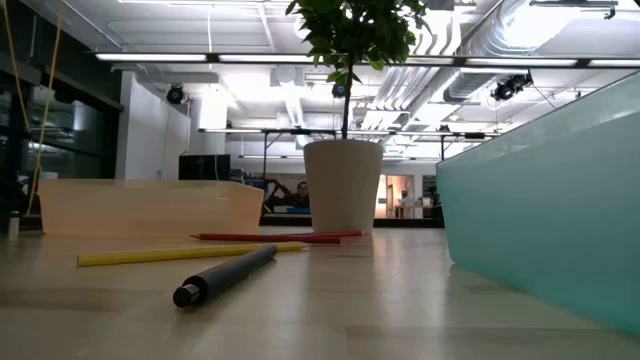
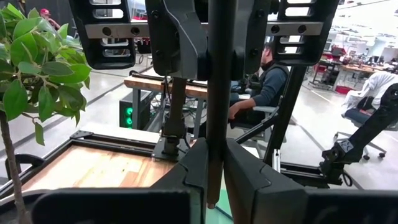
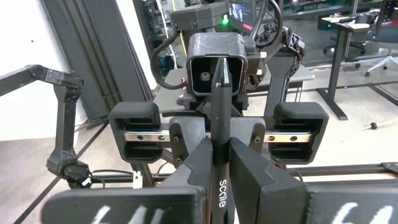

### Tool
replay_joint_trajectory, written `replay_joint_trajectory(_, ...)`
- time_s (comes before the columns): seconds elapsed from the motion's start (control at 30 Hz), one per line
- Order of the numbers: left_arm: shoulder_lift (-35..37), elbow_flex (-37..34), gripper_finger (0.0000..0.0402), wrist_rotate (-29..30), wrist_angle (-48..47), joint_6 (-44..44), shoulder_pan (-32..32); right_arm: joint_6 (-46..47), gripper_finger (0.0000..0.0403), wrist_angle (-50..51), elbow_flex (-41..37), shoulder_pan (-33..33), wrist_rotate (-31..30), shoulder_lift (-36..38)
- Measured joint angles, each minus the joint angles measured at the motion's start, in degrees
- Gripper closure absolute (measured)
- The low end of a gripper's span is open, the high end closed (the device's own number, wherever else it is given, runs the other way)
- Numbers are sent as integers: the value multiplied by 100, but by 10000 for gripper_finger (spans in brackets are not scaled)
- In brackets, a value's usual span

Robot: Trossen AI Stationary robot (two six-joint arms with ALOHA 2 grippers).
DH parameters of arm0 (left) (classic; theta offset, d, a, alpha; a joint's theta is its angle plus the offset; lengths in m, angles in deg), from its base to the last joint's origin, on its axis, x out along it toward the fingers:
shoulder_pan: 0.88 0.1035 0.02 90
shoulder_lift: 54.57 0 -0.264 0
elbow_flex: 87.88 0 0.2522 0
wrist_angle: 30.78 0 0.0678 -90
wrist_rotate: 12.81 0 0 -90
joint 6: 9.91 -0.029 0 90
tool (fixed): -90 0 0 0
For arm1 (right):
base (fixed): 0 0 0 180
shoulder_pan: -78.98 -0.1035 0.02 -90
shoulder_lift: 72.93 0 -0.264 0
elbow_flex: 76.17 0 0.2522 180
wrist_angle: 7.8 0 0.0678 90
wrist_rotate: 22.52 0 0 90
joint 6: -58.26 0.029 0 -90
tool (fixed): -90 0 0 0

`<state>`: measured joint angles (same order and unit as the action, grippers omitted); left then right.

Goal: Sort pens & pencils
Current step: Put the top black pen into the orange bin

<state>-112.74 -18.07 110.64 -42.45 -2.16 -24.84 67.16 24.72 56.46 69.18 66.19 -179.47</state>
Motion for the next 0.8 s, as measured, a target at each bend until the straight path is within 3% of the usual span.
replay_joint_trajectory(0.8, 2, 0, 376, 96, -11, -48, 0, -127, 335, -76, 0, 21, 1, 2)
